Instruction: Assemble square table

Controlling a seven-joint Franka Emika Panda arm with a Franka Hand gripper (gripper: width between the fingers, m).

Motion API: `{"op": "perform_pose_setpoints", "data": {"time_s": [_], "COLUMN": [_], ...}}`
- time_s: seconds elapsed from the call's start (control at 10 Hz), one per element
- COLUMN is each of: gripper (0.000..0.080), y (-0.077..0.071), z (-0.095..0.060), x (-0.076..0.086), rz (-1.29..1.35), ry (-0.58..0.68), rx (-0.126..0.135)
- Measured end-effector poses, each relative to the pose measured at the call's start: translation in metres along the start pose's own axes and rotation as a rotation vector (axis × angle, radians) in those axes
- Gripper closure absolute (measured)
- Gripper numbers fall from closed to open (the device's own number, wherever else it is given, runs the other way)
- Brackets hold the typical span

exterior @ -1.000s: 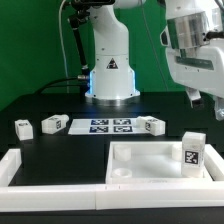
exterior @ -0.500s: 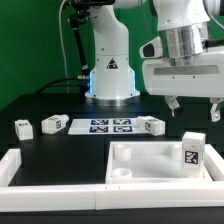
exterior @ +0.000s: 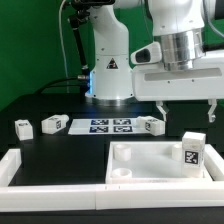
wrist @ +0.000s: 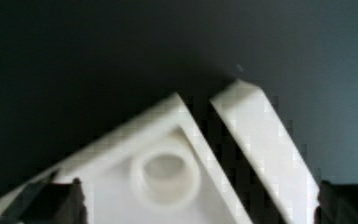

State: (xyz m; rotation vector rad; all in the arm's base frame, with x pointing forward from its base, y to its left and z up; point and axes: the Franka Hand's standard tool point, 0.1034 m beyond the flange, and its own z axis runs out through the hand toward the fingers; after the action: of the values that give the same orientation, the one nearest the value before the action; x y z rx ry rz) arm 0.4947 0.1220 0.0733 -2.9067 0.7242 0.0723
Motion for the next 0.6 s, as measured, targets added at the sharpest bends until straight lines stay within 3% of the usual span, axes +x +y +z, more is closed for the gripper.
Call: {"op": "perform_pose_setpoints", "data": {"time_s": [0.2, 0.6], "gripper": [0.0151, 0.0151], "y": [0.0063, 0.0104], "z": [0.0008, 0.0008], "x": [-0.0163, -0.0118], "rz": [-0.192, -0.477], "ry": [-0.028, -0.032], "rx": [-0.063, -0.065]}}
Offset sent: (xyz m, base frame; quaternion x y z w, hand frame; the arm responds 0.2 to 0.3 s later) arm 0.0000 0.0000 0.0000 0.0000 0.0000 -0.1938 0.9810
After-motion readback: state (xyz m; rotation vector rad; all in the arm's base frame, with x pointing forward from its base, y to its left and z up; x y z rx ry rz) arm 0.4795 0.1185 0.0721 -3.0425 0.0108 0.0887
